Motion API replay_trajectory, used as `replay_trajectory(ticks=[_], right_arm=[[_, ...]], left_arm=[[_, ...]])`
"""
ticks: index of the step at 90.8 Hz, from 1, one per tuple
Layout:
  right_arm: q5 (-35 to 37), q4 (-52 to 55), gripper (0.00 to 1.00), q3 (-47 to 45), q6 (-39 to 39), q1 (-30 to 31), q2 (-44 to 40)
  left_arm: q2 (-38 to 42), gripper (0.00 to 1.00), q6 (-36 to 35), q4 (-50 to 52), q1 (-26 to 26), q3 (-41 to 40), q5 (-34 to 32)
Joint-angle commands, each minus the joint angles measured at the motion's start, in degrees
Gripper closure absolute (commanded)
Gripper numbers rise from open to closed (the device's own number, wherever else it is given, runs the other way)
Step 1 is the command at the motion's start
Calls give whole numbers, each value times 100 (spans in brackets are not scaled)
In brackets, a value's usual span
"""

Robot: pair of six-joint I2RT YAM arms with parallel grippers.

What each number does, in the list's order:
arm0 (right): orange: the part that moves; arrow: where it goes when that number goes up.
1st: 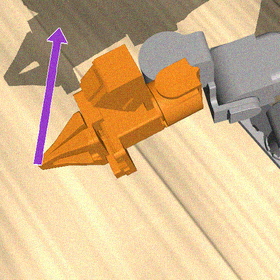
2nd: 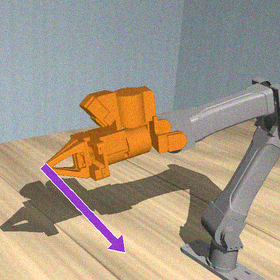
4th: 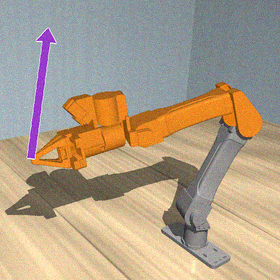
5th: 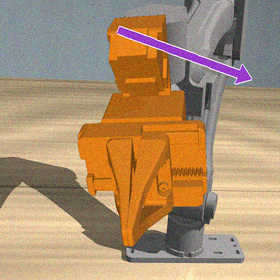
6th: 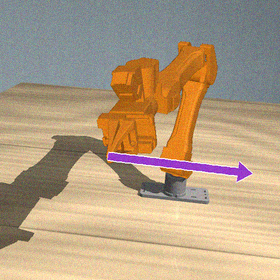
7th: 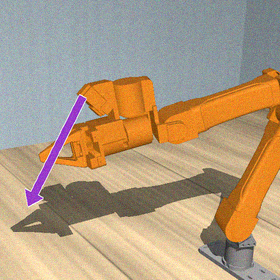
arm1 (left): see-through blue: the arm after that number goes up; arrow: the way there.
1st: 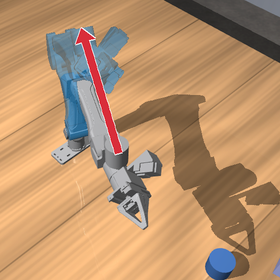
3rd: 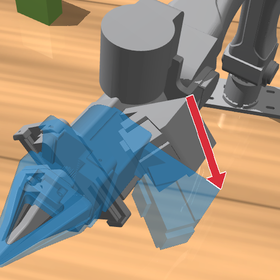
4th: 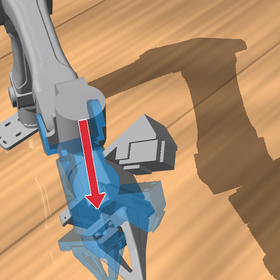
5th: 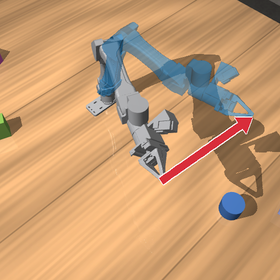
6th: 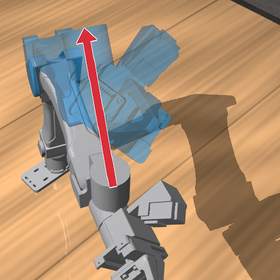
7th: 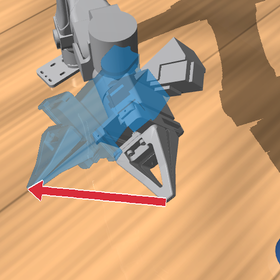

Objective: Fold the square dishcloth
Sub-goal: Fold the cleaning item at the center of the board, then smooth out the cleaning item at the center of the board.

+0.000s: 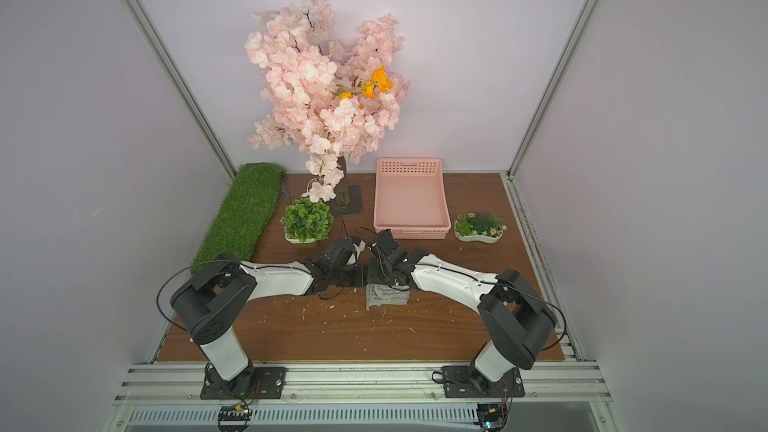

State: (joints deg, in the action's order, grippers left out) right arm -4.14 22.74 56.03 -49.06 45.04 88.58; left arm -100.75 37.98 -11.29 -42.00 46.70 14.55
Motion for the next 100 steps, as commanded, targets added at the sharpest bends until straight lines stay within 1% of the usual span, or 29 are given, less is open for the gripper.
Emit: replay_trajectory(ticks=[1,10,22,35,43,55,66,69,92,100], right_arm=[[94,96,73,-56,7,-8,-275],[107,77,75,-184,2,-107,-459],[38,-32,77,-412,15,-306,-750],[-397,-458,78,-909,-34,-632,-1126],[-733,-772,82,-1279,-95,-851,-1322],[-1180,-1234,86,-1843,-234,-1172,-1594],[-1374,-1524,90,-2249,-348,-1377,-1762],[-1535,-1600,90,-2326,-362,-1411,-1790],[-1877,-2084,91,-2779,-485,-1534,-1693],[-1940,-2176,91,-2875,-484,-1550,-1610]], left_arm=[[121,72,74,509,69,-74,-226],[300,66,167,690,86,-82,-424],[528,63,299,968,101,-63,-703],[761,63,420,1384,104,38,-1072],[902,63,341,1436,98,152,-1122],[952,63,37,1486,11,594,-986],[774,63,-263,1506,-145,1010,-691],[704,63,-310,1472,-170,1061,-587],[150,58,-544,1129,-283,1105,136],[1,58,-587,1098,-283,1015,161]])
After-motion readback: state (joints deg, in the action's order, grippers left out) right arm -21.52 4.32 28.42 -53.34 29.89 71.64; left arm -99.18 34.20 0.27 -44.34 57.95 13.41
